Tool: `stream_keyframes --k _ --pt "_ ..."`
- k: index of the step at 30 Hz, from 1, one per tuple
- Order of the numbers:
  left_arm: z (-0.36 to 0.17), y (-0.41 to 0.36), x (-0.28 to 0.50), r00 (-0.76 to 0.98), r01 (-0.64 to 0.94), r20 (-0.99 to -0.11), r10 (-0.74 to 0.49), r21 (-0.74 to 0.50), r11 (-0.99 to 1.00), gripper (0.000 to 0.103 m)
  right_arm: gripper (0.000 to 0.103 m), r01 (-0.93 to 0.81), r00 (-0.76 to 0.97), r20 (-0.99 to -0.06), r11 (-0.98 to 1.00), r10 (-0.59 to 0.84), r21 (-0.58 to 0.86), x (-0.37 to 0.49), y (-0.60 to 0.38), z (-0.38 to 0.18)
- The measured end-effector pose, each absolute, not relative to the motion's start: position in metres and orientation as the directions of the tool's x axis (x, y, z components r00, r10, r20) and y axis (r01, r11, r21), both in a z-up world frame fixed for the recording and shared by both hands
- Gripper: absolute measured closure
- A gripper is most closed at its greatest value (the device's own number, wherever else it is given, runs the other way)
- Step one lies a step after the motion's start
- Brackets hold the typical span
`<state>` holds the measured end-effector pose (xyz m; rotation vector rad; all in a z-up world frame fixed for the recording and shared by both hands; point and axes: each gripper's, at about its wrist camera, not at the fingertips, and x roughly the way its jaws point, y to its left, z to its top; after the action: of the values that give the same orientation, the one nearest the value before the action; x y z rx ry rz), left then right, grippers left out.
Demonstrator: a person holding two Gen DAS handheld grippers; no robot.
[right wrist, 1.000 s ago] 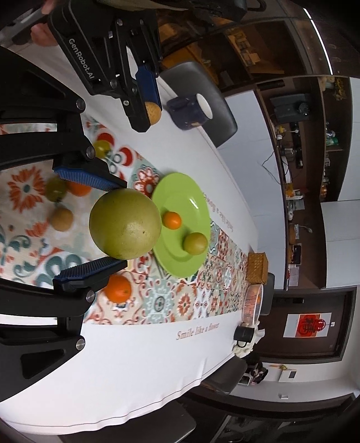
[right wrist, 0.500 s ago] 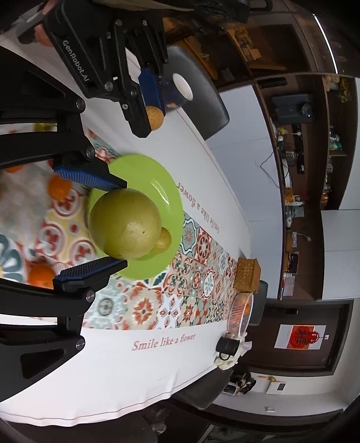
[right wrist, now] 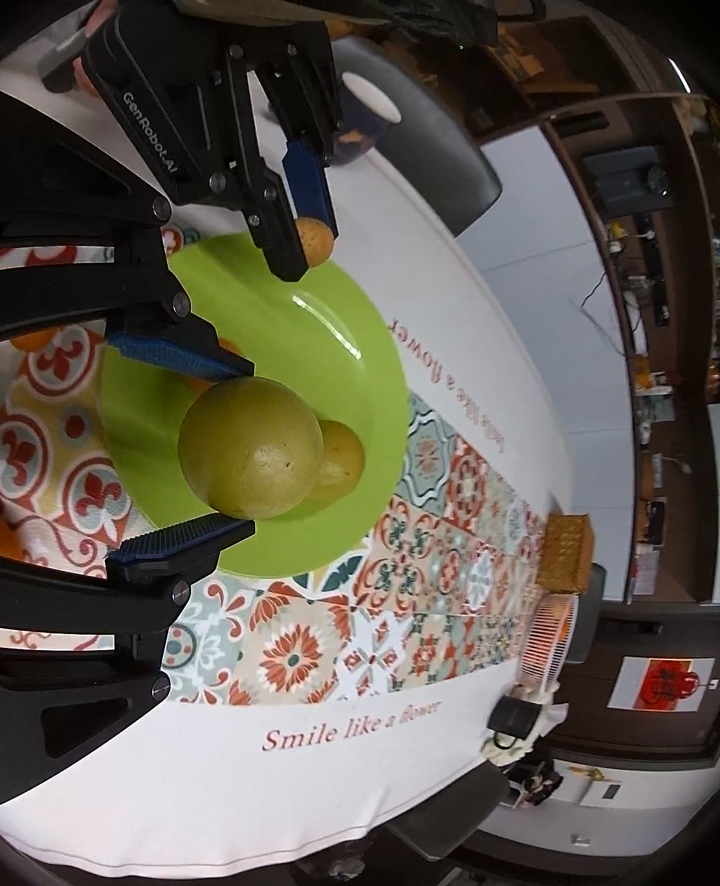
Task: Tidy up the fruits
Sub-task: 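Place the brown fruit and green pomelo onto the green plate with both tools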
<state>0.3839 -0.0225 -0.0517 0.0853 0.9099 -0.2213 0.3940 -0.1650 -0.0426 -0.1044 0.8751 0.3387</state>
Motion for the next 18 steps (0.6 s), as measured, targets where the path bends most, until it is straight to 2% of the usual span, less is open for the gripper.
stream_keyframes --k 6,8,10,14,18 --pt "-0.066 -0.022 0.391 0.555 0.223 -0.817 -0.156 -0.035 0.974 0.076 0.053 -0.334 0.558 -0.793 0.941 0.245 0.056 0.401 -0.162 -0.058" --pt "-0.066 -0.022 0.39 0.557 0.22 -0.816 -0.151 -0.031 0.975 0.071 0.053 -0.33 0.549 -0.799 0.942 0.246 0.063 0.403 -0.162 -0.06" --pt "-0.063 -0.02 0.386 0.571 0.201 -0.81 -0.133 -0.019 0.979 0.058 0.053 -0.326 0.545 -0.803 0.943 0.242 0.063 0.403 -0.162 -0.062" --pt "-0.056 -0.017 0.376 0.593 0.178 -0.799 -0.097 0.012 0.984 0.057 0.042 -0.322 0.593 -0.77 0.946 0.235 0.041 0.391 -0.165 -0.051" --pt "-0.042 -0.012 0.359 0.627 0.154 -0.775 -0.079 0.024 0.988 0.046 0.041 -0.318 0.648 -0.729 0.948 0.22 0.003 0.371 -0.168 -0.033"
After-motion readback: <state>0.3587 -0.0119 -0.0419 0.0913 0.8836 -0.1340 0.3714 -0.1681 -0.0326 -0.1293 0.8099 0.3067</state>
